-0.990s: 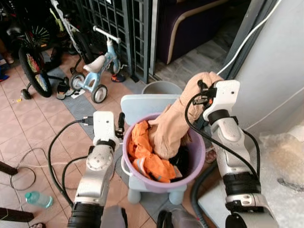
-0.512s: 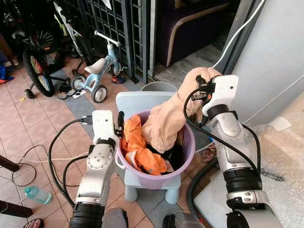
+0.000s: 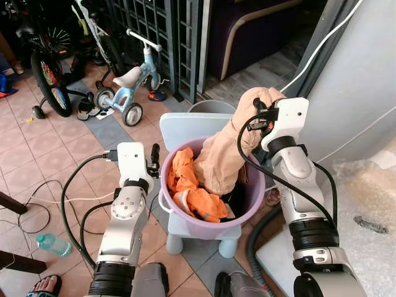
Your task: Clothes washing
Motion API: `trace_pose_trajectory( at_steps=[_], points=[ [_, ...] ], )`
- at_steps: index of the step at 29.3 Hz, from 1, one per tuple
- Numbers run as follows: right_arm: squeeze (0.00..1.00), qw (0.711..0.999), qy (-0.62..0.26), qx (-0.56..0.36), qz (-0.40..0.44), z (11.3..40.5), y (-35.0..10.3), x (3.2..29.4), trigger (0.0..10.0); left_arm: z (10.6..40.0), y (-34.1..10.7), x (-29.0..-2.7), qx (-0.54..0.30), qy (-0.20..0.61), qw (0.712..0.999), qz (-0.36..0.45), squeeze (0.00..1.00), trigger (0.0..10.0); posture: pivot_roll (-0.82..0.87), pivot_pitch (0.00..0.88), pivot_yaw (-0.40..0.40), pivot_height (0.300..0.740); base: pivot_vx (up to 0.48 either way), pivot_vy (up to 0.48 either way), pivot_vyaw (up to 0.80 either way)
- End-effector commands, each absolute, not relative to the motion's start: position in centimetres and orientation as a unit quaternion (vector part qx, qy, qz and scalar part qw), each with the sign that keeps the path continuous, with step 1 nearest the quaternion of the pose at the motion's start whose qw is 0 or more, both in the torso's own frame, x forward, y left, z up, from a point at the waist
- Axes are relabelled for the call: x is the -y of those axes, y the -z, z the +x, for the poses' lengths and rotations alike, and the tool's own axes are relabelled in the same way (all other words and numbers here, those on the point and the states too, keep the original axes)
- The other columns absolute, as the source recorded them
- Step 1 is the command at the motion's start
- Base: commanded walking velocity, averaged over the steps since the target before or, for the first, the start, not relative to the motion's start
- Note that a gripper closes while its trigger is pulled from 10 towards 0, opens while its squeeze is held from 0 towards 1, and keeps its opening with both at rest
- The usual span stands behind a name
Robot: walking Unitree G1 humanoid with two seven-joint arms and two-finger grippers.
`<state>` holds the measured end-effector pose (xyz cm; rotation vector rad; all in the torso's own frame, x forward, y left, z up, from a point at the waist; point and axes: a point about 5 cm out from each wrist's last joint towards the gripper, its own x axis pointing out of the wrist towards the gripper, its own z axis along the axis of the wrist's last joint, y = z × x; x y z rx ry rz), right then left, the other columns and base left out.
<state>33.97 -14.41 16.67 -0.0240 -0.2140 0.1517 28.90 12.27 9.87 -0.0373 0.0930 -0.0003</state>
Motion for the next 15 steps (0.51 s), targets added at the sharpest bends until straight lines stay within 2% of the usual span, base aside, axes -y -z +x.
trace_pose_trajectory(
  at_steps=[1,9,12,13,14,15],
  points=[
    [0.0,0.991,-0.073,0.115,-0.009,34.09,-17.18,14.36,0.0,28.79,-9.56,-12.26,-0.055,-0.002,0.998,-0.018,0.0,10.0,-0.01,0.048,0.001,0.74,-0.337,0.0,0.0],
    [0.0,0.991,-0.074,0.113,-0.008,34.07,-17.11,14.28,0.0,28.77,-9.56,-12.23,-0.054,-0.001,0.998,-0.017,0.0,10.0,-0.01,0.049,0.0,0.74,-0.317,0.0,0.0],
    [0.0,0.991,-0.074,0.113,-0.009,34.07,-17.13,14.27,0.0,28.76,-9.65,-12.22,-0.05,-0.001,0.999,-0.021,0.0,10.0,-0.01,0.05,-0.001,0.74,0.0,0.0,0.0],
    [0.0,0.991,-0.075,0.113,-0.009,34.08,-17.14,14.27,1.9,28.76,-9.67,-12.23,-0.049,-0.001,0.999,-0.021,0.0,10.0,-0.01,0.05,-0.001,0.74,0.0,0.0,0.0],
    [0.0,0.991,-0.068,0.112,-0.015,34.27,-17.28,14.43,10.0,28.73,-9.84,-12.23,-0.04,0.008,0.999,-0.026,0.0,10.0,-0.01,0.051,-0.001,0.74,0.0,0.0,0.0],
    [0.0,0.992,-0.062,0.111,-0.017,34.39,-17.41,14.58,10.0,28.68,-9.98,-12.23,-0.032,0.015,0.999,-0.03,0.0,10.0,-0.01,0.052,-0.001,0.74,0.0,0.0,0.0]
  ],
)
